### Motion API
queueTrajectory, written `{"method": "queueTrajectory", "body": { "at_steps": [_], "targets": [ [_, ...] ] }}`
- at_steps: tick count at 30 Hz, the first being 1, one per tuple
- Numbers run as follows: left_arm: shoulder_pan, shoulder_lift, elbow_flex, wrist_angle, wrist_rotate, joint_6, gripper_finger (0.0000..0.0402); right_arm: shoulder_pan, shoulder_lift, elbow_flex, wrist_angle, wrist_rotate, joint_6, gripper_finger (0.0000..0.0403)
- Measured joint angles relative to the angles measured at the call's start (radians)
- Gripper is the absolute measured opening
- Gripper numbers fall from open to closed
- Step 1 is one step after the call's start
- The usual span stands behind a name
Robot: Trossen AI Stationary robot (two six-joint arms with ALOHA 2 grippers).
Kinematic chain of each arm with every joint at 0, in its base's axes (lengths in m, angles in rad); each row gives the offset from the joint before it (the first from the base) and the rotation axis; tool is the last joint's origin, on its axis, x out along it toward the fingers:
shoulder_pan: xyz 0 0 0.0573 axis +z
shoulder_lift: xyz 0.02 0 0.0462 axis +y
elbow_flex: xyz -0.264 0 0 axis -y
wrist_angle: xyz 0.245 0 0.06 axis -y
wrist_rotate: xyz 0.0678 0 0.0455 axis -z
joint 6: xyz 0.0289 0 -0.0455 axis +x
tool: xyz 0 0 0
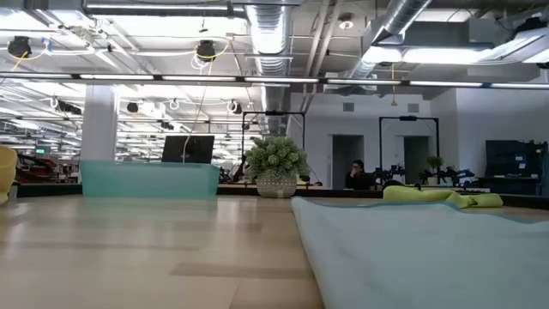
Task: Fold microfiber towels
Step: Fold the blue microfiber cloth
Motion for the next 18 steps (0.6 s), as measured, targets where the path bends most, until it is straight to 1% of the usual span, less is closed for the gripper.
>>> {"method": "queueTrajectory", "body": {
  "at_steps": [3,8,11,13,16,18],
  "targets": [
    [0.015,0.000,0.000,-0.038,-0.027,-0.027,0.0049,-0.054,-0.001,0.000,-0.086,0.051,0.119,0.0005],
    [0.038,0.005,0.000,-0.057,0.001,-0.078,0.0096,-0.124,-0.002,-0.016,-0.247,0.102,0.327,0.0008],
    [0.043,0.018,-0.001,-0.059,0.007,-0.087,0.0124,-0.149,-0.002,-0.036,-0.306,0.115,0.405,0.0004],
    [0.052,0.037,0.001,-0.050,0.002,-0.087,0.0138,-0.156,-0.002,-0.045,-0.317,0.115,0.422,0.0003],
    [0.055,0.050,-0.002,-0.079,-0.069,-0.081,0.0152,-0.154,-0.002,-0.047,-0.320,0.115,0.423,0.0006],
    [0.062,0.049,0.000,-0.090,-0.149,-0.138,0.0158,-0.146,-0.003,-0.047,-0.321,0.115,0.424,0.0010]
  ]
}}
